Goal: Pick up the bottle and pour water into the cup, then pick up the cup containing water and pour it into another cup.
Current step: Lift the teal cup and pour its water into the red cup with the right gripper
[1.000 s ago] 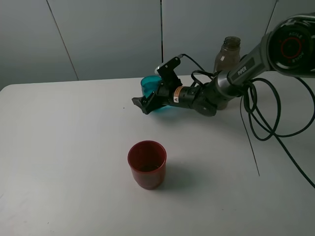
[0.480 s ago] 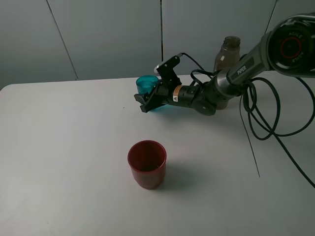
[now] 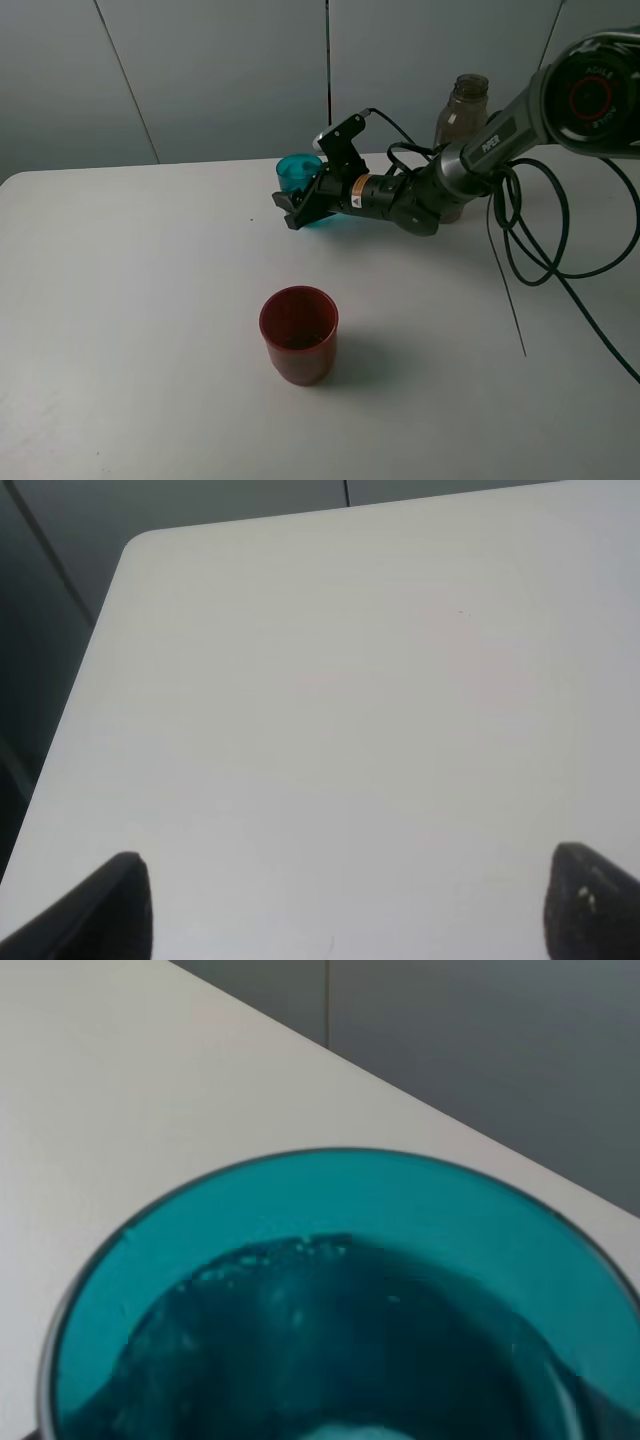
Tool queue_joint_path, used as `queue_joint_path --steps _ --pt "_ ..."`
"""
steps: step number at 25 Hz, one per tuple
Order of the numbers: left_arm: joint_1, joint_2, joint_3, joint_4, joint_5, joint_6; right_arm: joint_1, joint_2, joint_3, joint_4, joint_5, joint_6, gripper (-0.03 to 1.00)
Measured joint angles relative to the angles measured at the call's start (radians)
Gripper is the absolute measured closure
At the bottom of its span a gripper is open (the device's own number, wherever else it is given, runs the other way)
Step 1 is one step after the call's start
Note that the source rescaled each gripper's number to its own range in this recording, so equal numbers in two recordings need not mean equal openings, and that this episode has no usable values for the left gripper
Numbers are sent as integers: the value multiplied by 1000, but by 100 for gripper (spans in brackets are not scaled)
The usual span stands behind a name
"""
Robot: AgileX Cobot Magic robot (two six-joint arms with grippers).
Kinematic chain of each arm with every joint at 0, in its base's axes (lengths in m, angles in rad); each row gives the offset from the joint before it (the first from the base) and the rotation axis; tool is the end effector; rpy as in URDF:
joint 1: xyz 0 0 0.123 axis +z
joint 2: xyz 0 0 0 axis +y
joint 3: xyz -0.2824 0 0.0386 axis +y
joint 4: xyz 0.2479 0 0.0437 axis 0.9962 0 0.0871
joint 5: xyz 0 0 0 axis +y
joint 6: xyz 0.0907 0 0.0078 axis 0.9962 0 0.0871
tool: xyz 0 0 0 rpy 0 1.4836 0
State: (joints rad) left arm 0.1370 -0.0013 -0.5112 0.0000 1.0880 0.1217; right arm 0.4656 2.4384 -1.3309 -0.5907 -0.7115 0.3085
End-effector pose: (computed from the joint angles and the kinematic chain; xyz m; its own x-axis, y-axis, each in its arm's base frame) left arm -0.0074 -0.0010 0.2781 -0.4779 0.0567 -0.8766 -0.0791 0.9911 0.1072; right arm 0.4037 0.2398 0.0409 -0.2272 -0.2817 -0.9322 -0.7641 0.6450 -0.0087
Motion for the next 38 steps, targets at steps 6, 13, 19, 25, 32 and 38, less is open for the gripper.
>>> queue_joint_path --steps 6,13,19,25,32,38 --pt "0 0 0 0 0 0 0 -11 6 0 11 2 91" --pt "0 0 0 0 0 0 -6 -161 123 -46 16 68 91" --pt "0 0 0 0 0 0 -8 -328 315 -7 -2 24 91" --pt "0 0 0 0 0 0 -33 -483 486 36 -2 -6 91" --pt "0 0 0 0 0 0 -43 -667 664 90 -2 -74 91" --pt "0 0 0 0 0 0 -46 -823 760 138 34 -88 91"
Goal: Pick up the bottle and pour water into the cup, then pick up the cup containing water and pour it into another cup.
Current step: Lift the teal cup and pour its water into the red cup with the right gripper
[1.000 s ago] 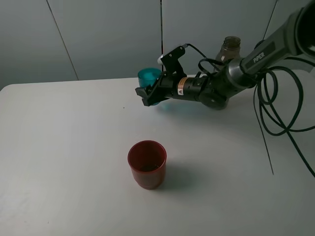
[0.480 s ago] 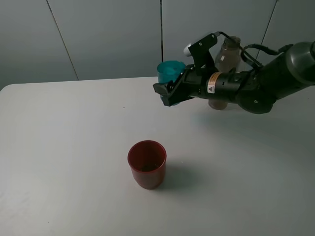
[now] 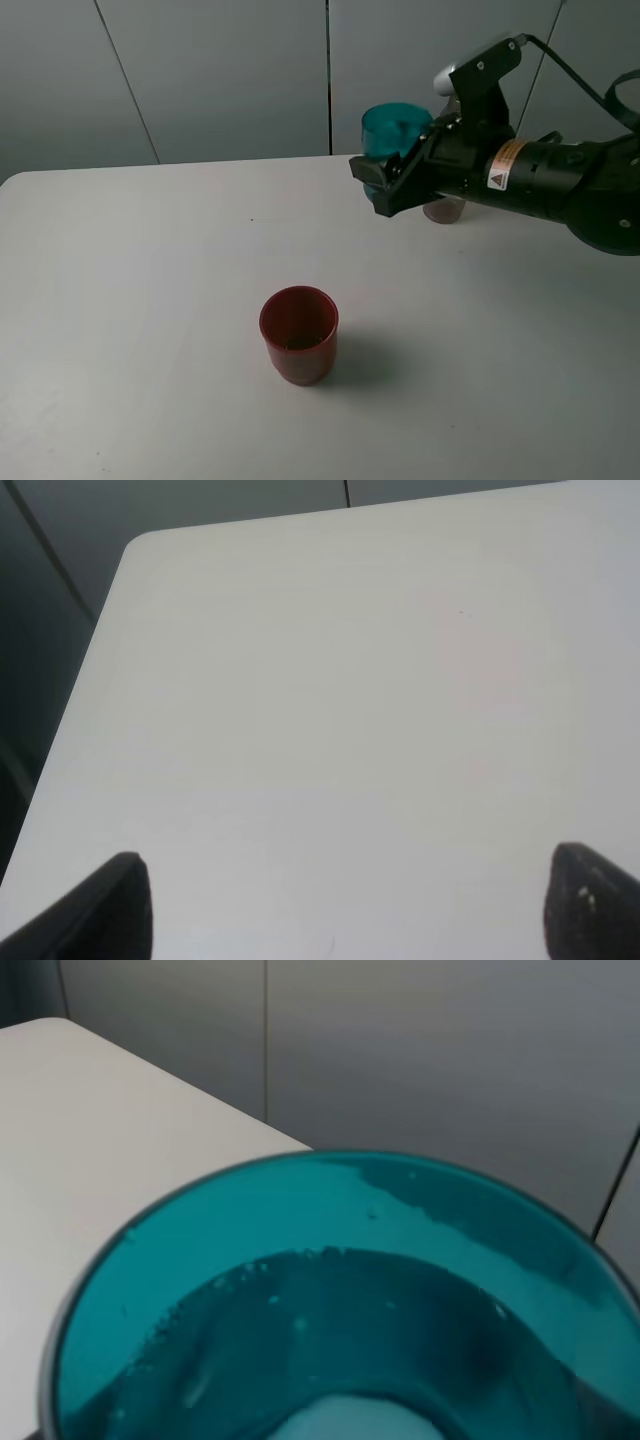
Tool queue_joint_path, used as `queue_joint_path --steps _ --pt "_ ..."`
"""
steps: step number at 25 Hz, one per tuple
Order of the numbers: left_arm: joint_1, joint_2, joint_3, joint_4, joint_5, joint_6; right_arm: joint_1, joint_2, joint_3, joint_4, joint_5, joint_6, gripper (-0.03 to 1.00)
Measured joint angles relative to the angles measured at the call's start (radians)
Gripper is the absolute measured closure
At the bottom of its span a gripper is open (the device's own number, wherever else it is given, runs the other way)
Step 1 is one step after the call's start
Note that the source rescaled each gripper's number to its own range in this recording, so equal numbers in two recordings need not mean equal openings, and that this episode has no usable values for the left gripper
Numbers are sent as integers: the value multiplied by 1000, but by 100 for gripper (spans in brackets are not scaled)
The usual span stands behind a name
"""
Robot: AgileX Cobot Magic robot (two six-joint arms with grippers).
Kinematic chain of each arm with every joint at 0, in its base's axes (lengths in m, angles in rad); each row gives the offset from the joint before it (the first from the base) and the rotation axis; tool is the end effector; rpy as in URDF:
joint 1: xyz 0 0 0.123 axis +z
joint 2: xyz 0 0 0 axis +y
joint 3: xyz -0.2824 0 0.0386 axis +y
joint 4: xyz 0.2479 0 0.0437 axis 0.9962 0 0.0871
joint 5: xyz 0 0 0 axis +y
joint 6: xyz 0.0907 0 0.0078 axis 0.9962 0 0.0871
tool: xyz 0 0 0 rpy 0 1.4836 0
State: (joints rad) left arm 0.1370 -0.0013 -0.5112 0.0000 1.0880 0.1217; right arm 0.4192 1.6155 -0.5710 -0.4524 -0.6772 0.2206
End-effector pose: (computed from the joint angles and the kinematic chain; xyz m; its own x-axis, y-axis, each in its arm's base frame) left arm -0.0074 -0.0010 0.2781 -0.4779 0.0567 -0.8766 -0.0791 0.9911 0.1072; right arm 0.2605 0.1433 0.1824 -0.2055 -0.2400 -0.9488 -0.6637 0.7467 -0.0452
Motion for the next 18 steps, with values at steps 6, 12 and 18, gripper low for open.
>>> queue_joint_path --steps 6,12,18 --pt "0 0 0 0 0 0 0 -174 72 -9 61 -2 91" --pt "0 0 0 0 0 0 0 -295 128 -93 176 13 91" --pt "0 0 0 0 0 0 9 -346 157 -203 198 81 91"
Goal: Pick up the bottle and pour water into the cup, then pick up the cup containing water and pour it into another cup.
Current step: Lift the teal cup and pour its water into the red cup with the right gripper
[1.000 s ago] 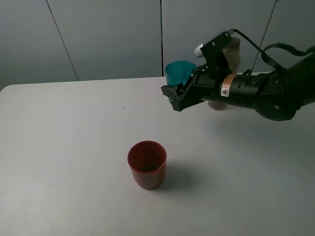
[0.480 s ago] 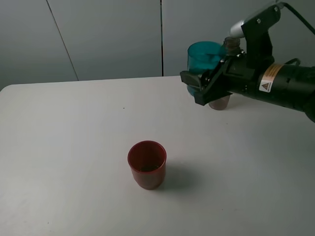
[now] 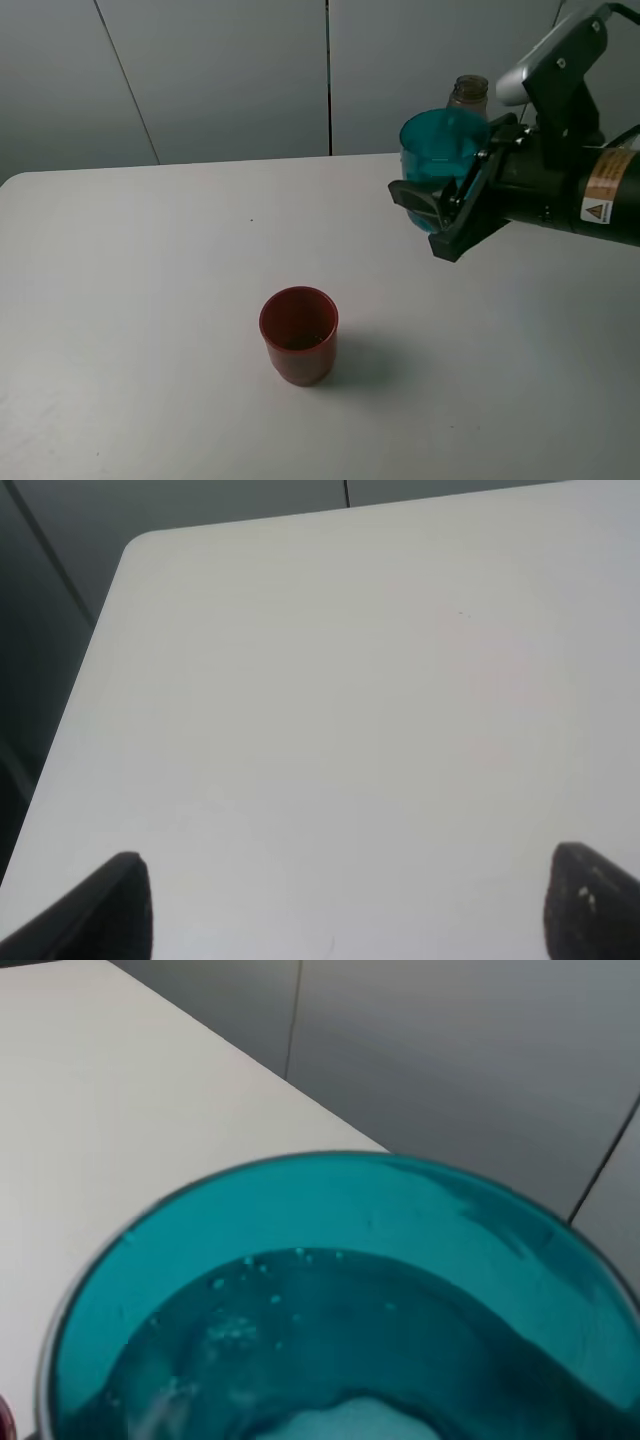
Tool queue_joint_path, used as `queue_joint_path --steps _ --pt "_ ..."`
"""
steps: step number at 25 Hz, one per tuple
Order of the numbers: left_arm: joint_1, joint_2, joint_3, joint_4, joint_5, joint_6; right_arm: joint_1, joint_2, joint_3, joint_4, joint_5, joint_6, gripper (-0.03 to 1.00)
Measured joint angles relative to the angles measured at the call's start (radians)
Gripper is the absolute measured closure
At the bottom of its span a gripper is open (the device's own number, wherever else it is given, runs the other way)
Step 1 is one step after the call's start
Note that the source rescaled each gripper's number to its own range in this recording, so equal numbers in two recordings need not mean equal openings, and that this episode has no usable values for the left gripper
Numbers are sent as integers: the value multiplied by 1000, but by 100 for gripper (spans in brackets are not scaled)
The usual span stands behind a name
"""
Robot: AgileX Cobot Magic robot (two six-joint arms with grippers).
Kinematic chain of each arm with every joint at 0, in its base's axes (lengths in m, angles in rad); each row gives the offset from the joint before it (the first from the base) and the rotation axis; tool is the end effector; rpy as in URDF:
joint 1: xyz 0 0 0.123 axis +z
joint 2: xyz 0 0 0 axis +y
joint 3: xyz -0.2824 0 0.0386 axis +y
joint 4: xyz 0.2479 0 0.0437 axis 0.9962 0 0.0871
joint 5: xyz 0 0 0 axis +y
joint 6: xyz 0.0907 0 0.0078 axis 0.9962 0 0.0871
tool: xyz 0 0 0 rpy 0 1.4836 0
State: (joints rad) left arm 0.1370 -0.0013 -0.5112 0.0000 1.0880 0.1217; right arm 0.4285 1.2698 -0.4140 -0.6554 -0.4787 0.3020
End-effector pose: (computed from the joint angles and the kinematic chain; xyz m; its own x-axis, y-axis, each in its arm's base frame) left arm -0.0074 -0.0010 0.2781 -0.4779 0.0567 -0.8766 -0.0791 0.9911 0.1072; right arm 0.1985 0.1187 0.2132 -0.1352 -0.3704 -0.9190 -0.7065 0.6863 -0.1726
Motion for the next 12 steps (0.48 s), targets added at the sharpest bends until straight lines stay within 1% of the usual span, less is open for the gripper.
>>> queue_joint_path --steps 5,12 --pt "0 0 0 0 0 0 54 0 0 -37 2 -5 91" --pt "0 0 0 0 0 0 93 -1 0 -40 0 -75 91"
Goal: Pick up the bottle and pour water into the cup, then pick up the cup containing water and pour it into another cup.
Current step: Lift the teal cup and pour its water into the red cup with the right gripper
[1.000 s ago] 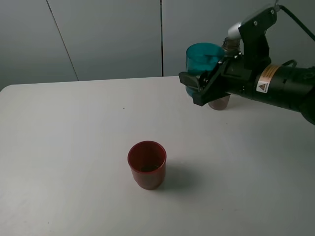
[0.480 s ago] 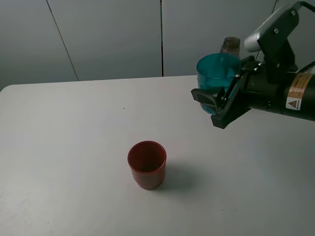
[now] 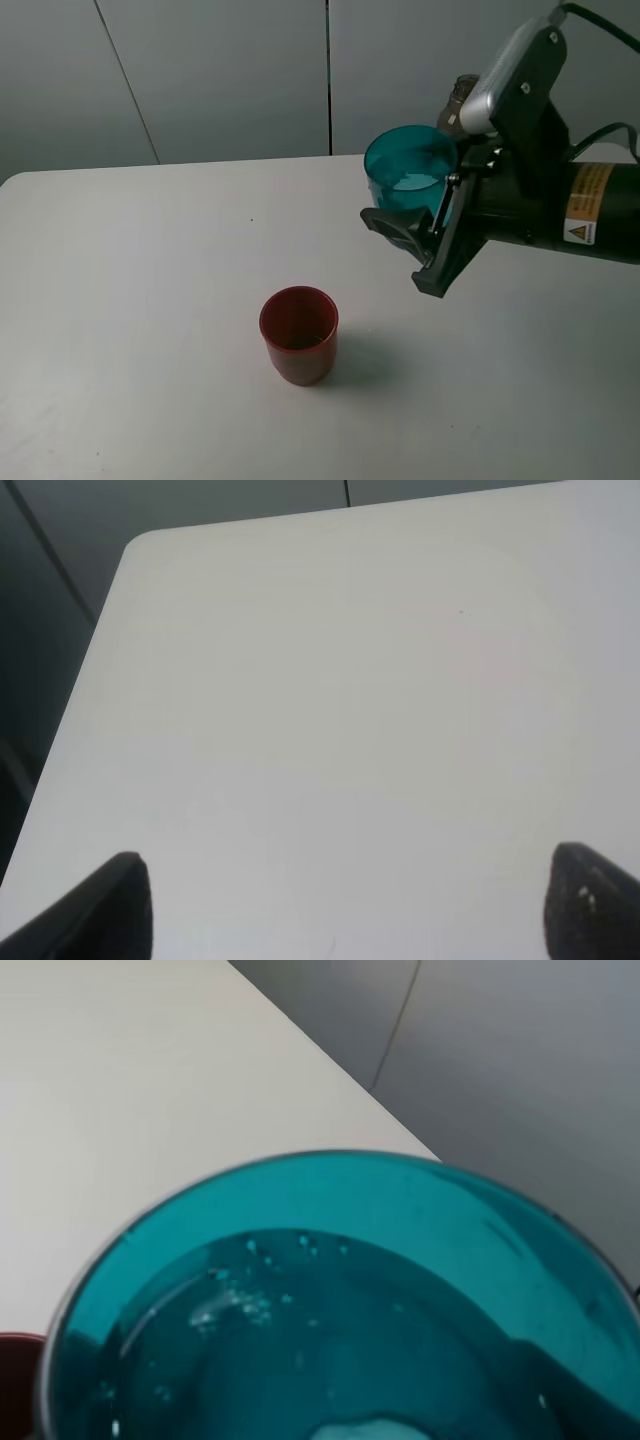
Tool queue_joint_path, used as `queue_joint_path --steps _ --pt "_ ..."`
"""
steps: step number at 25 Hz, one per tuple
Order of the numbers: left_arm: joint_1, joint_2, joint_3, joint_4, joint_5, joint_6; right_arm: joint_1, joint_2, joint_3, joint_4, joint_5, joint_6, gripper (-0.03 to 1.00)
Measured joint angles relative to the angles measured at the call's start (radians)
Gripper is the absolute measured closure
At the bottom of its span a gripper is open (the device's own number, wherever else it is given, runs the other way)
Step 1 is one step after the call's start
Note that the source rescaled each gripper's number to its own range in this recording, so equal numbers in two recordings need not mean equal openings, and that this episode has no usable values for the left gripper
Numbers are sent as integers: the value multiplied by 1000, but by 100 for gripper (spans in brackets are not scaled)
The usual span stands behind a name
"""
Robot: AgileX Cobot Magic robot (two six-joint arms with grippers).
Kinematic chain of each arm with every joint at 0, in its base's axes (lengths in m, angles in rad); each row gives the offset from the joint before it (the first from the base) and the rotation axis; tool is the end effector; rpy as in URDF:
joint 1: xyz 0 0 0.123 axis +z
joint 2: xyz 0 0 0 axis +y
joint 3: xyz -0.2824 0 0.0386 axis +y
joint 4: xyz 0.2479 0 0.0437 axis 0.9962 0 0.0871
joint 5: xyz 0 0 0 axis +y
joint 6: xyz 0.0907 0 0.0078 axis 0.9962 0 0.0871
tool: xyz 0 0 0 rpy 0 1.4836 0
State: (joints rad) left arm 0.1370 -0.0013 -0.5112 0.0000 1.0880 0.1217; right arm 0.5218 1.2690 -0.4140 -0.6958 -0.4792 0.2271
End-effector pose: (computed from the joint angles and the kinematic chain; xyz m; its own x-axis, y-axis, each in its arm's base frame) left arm -0.0074 -0.0010 0.2781 -0.4779 0.0567 -0.8766 -0.0791 0.9911 0.1072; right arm 0.1852 0.1374 0.2127 -0.0162 -0.4492 -0.8933 -0.7850 0.5590 -0.2669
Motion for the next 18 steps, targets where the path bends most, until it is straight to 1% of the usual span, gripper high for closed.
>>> queue_joint_path --steps 4,8,14,18 --pt "0 0 0 0 0 0 4 0 0 0 0 -8 91" --pt "0 0 0 0 0 0 4 0 0 0 0 -51 91" --pt "0 0 0 0 0 0 6 0 0 -4 0 -68 91" --pt "0 0 0 0 0 0 6 9 0 -38 -2 -82 91"
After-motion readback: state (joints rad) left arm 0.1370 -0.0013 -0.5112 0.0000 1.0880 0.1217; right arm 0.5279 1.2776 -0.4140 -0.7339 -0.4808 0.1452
